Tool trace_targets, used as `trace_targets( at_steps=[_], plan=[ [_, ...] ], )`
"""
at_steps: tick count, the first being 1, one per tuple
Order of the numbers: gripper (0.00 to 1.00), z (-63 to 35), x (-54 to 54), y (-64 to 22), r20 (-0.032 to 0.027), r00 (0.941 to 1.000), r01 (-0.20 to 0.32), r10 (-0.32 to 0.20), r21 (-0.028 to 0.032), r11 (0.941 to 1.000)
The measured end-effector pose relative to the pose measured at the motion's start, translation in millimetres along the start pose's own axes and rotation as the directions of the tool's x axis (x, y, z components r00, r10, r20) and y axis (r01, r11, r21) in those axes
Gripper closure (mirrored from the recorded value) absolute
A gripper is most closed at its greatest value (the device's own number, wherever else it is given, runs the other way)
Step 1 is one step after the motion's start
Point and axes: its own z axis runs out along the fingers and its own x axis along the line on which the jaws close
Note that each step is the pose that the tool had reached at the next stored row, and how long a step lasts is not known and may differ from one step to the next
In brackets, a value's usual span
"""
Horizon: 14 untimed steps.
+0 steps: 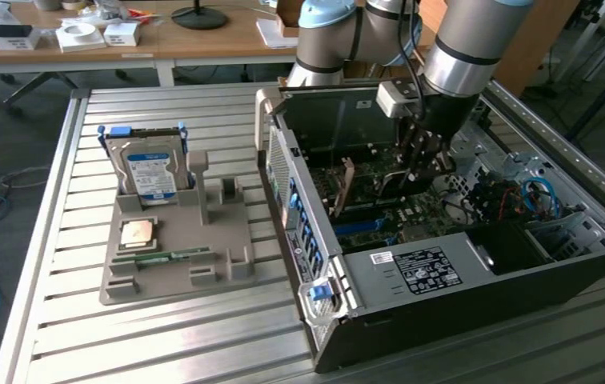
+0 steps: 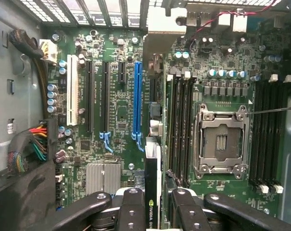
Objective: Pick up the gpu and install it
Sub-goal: 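Insert the gpu into the slot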
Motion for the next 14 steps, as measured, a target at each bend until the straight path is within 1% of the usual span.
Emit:
trace_targets(
  at_steps=[9, 14],
  plan=[
    [0.74, 0.4, 0.2, 0.0, 0.0001, 0.9998, -0.02, 0.02, 0.001, 0.9998],
    [0.74, 0.2, 2.5, 0.1, 0.0, 0.9998, -0.021, 0.021, 0.001, 0.9998]
  ],
)
